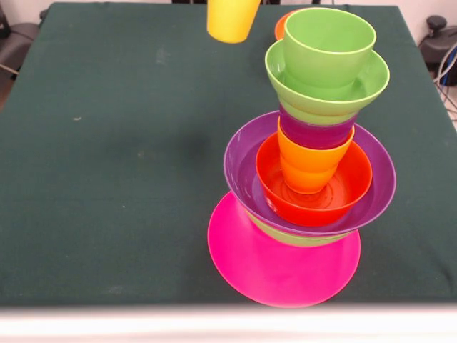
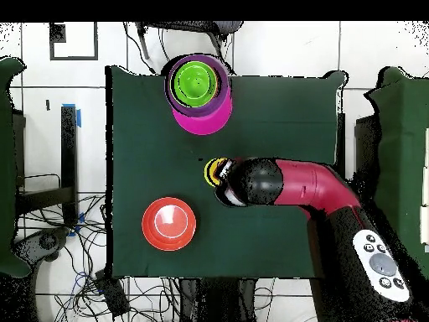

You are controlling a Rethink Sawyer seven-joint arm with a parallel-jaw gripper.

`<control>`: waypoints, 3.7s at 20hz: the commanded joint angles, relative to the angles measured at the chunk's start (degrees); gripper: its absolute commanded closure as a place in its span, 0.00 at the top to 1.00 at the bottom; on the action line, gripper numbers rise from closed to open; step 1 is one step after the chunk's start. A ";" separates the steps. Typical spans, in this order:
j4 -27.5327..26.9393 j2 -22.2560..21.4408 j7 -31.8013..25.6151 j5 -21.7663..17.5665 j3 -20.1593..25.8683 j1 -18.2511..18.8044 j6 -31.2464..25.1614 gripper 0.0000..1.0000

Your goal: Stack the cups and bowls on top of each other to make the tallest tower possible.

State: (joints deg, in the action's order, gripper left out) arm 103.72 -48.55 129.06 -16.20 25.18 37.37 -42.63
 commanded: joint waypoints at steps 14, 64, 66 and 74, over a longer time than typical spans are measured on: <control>-25.28 -0.58 -5.83 0.16 3.44 -8.12 -25.99 0.00; -73.46 15.18 -5.21 -7.41 1.65 -21.22 -56.36 0.00; -75.16 15.80 -5.60 -7.85 1.79 -21.47 -57.40 0.00; -79.78 18.01 -6.29 -9.46 2.69 -22.42 -58.71 0.00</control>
State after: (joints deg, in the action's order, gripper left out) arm 26.75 -32.89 129.06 -19.95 26.43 16.44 -94.23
